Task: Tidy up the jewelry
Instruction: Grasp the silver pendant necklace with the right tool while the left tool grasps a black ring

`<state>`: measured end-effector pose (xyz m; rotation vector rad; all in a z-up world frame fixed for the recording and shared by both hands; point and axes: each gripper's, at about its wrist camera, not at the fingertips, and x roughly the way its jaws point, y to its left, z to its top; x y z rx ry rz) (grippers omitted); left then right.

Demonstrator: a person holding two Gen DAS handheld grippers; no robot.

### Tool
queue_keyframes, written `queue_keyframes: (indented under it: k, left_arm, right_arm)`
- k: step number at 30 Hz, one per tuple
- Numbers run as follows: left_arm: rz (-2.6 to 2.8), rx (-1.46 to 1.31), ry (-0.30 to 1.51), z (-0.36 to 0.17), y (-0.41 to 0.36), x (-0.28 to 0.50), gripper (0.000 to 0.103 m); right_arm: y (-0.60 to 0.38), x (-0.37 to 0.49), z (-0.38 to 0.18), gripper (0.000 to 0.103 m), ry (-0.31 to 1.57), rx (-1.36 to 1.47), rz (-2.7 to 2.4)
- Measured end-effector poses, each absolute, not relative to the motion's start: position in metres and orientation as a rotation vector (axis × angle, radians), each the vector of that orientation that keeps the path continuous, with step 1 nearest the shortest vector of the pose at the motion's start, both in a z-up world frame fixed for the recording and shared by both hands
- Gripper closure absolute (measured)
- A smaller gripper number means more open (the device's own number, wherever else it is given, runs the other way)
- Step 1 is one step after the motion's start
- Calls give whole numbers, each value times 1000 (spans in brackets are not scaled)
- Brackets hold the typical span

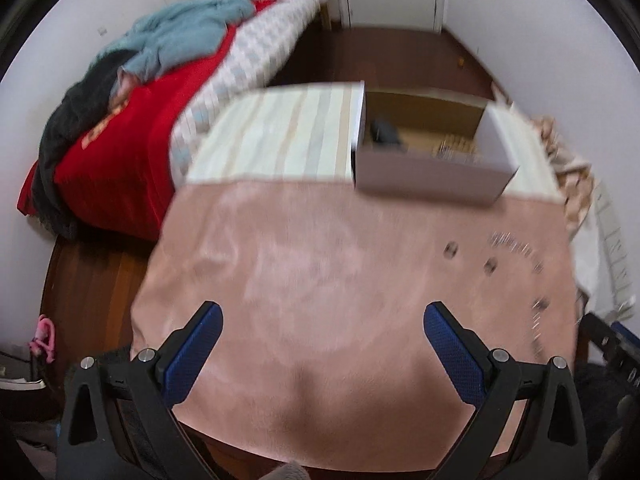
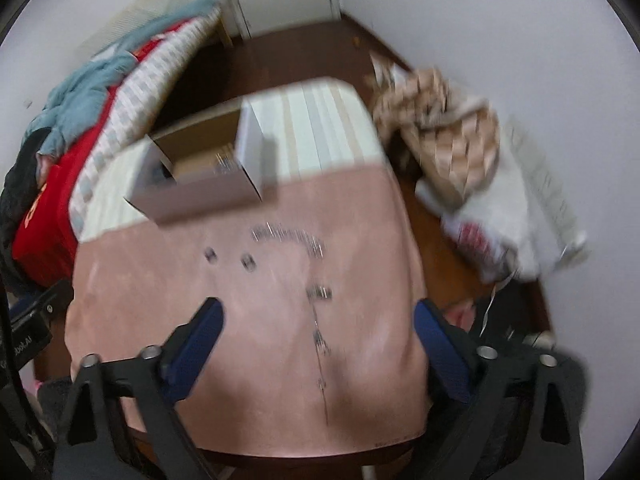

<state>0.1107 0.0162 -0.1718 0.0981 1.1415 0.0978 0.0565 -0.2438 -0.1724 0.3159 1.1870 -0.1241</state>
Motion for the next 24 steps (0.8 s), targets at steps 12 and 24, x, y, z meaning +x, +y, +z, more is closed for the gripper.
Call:
queue_keyframes:
  k: [12, 24]
  left_arm:
    - [116, 139, 1231, -222, 8, 139, 0]
    - [63, 131, 1255, -231, -10, 170, 0]
  right_arm:
    - [-237, 95, -256, 45, 1212, 274, -115]
    - [-264, 96, -223, 91, 1081, 431, -98]
